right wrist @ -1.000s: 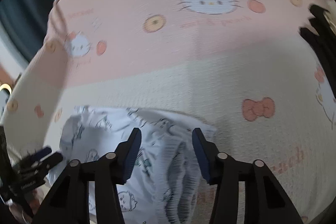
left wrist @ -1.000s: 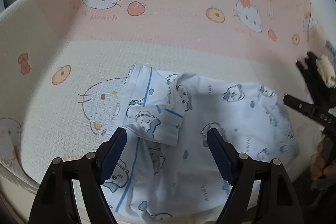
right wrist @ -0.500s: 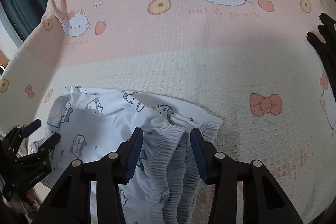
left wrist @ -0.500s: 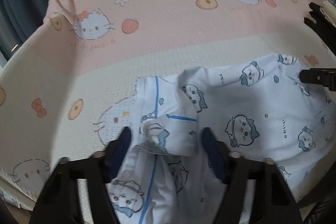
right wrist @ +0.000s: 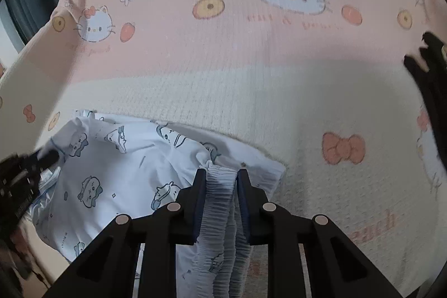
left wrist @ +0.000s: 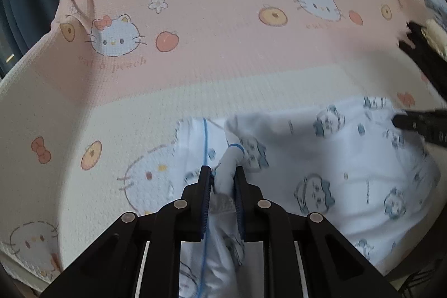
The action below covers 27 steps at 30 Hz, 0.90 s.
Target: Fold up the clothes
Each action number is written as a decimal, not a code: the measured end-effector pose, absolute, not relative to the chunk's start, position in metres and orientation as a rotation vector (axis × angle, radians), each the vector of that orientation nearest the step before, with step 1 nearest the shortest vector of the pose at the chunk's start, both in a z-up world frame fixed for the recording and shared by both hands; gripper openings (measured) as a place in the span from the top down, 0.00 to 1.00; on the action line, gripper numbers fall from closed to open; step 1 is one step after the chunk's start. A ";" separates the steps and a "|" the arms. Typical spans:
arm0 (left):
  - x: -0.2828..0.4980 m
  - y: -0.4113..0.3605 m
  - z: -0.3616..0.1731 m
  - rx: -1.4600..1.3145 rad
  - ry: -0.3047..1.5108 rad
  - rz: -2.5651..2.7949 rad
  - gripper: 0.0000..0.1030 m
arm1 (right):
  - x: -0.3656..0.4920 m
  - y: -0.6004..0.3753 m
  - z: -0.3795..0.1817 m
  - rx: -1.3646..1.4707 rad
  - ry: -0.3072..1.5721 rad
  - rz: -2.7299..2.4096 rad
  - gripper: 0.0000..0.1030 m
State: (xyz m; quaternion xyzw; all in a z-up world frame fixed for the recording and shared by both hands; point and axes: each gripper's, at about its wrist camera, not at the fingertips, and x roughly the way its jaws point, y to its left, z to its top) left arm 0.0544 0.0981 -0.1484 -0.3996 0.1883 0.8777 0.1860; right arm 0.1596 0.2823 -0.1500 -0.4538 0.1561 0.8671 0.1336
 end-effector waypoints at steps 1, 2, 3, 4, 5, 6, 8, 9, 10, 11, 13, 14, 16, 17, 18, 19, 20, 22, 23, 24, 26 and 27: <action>0.047 0.096 -0.145 -1.133 0.509 2.469 0.87 | 0.161 0.282 -0.148 -1.305 0.435 2.515 0.81; 0.041 0.095 -0.143 -1.143 0.492 2.464 0.87 | 0.162 0.282 -0.145 -1.294 0.418 2.515 0.81; 0.036 0.093 -0.140 -1.147 0.472 2.463 0.87 | 0.162 0.282 -0.144 -1.288 0.407 2.512 0.81; 0.030 0.092 -0.138 -1.145 0.451 2.465 0.87 | 0.162 0.284 -0.144 -1.294 0.410 2.502 0.81; 0.025 0.090 -0.137 -1.146 0.431 2.466 0.87 | 0.162 0.286 -0.145 -1.300 0.412 2.492 0.81; 0.019 0.088 -0.136 -1.149 0.411 2.465 0.87 | 0.162 0.287 -0.145 -1.305 0.414 2.481 0.81; 0.009 0.084 -0.139 -1.174 0.365 2.460 0.87 | 0.161 0.291 -0.146 -1.317 0.418 2.461 0.81; 0.004 0.083 -0.141 -1.189 0.341 2.456 0.87 | 0.161 0.292 -0.147 -1.322 0.420 2.450 0.81; -0.001 0.081 -0.144 -1.204 0.316 2.452 0.87 | 0.161 0.294 -0.148 -1.328 0.426 2.439 0.81; -0.006 0.079 -0.146 -1.218 0.292 2.448 0.87 | 0.160 0.296 -0.150 -1.335 0.443 2.428 0.81; -0.015 0.075 -0.150 -1.251 0.221 2.433 0.87 | 0.159 0.301 -0.152 -1.348 0.492 2.414 0.81; -0.019 0.071 -0.151 -1.273 0.156 2.416 0.87 | 0.160 0.305 -0.153 -1.343 0.533 2.412 0.81; -0.025 0.059 -0.153 -1.323 -0.017 2.359 0.86 | 0.161 0.312 -0.155 -1.338 0.633 2.407 0.80; -0.027 0.052 -0.155 -1.367 -0.116 2.321 0.86 | 0.161 0.316 -0.156 -1.337 0.688 2.404 0.79; -0.030 0.045 -0.158 -1.408 -0.213 2.280 0.86 | 0.162 0.320 -0.157 -1.336 0.743 2.400 0.78; -0.033 0.039 -0.160 -1.447 -0.310 2.236 0.86 | 0.162 0.324 -0.157 -1.334 0.798 2.395 0.77; -0.035 0.032 -0.162 -1.484 -0.407 2.188 0.86 | 0.163 0.328 -0.158 -1.331 0.854 2.389 0.76; -0.034 0.021 -0.166 -1.519 -0.526 2.170 0.85 | 0.167 0.331 -0.159 -1.323 0.929 2.372 0.73; -0.033 0.017 -0.167 -1.528 -0.551 2.174 0.85 | 0.169 0.332 -0.158 -1.318 0.949 2.364 0.69; -0.031 0.014 -0.170 -1.538 -0.566 2.178 0.85 | 0.171 0.333 -0.158 -1.316 0.953 2.358 0.67; -0.026 0.011 -0.173 -1.552 -0.585 2.183 0.85 | 0.174 0.335 -0.157 -1.311 0.960 2.350 0.63; -0.023 0.011 -0.174 -1.557 -0.587 2.182 0.85 | 0.175 0.334 -0.156 -1.310 0.960 2.355 0.63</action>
